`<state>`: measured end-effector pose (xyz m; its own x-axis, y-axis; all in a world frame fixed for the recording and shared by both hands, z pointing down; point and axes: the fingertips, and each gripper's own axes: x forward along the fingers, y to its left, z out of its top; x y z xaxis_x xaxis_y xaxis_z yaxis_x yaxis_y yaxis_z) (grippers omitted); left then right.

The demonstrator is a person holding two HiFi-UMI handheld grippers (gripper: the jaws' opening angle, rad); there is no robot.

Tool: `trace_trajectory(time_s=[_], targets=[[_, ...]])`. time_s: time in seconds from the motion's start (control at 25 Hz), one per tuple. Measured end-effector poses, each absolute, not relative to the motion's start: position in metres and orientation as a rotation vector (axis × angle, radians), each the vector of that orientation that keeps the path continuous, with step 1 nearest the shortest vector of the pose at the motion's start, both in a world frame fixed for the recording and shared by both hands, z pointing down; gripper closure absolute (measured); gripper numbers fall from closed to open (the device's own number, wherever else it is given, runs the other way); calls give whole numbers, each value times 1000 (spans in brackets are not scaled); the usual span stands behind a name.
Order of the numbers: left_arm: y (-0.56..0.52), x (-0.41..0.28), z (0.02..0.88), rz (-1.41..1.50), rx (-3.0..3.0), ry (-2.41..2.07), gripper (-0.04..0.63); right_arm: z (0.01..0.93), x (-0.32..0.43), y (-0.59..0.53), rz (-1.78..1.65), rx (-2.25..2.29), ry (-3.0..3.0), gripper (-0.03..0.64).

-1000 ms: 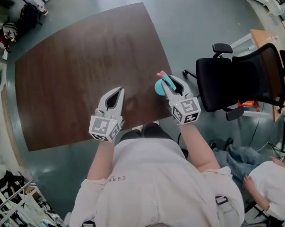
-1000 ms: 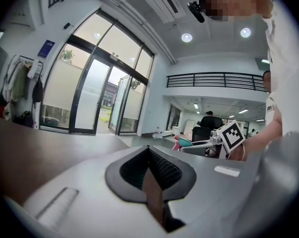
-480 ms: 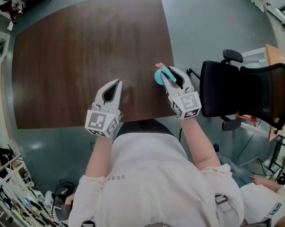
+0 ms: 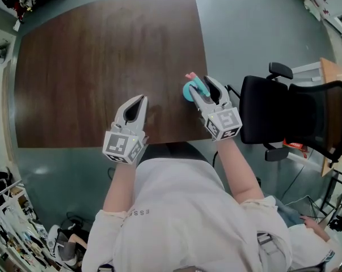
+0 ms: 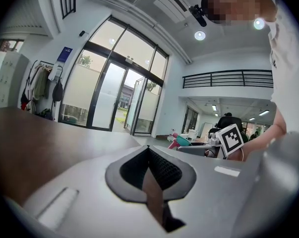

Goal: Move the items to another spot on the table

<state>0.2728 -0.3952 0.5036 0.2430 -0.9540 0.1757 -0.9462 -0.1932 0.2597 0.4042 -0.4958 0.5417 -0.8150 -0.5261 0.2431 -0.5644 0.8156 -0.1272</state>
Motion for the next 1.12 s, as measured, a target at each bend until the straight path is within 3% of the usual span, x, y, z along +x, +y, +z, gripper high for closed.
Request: trace_trajectory(time_s=[0.04, 0.12, 0.4, 0.44, 0.56, 0.84, 1.12], targets=[[-395, 274, 501, -37, 2211, -1764, 587, 542, 404, -495, 283, 843, -2799, 359], [-394, 274, 496, -41, 2211, -1775, 588, 535, 406, -493, 246, 840, -2805, 344], [-379, 276, 482, -45, 2176, -1816, 588, 490, 431, -487, 243, 977, -2856, 340], [-376, 275, 480, -49, 2172, -1825, 588, 482, 436, -486, 236, 1004, -2862, 361], [-365, 270, 473, -63, 2163, -1853, 588, 463, 442, -479, 219, 1049, -2898, 625], [-319, 240, 470, -82, 2163, -1888, 587, 467, 414, -432, 179, 989, -2892, 629], [-249, 168, 476, -78, 2160, -1924, 587, 484, 339, -365, 185, 913, -2890, 629]])
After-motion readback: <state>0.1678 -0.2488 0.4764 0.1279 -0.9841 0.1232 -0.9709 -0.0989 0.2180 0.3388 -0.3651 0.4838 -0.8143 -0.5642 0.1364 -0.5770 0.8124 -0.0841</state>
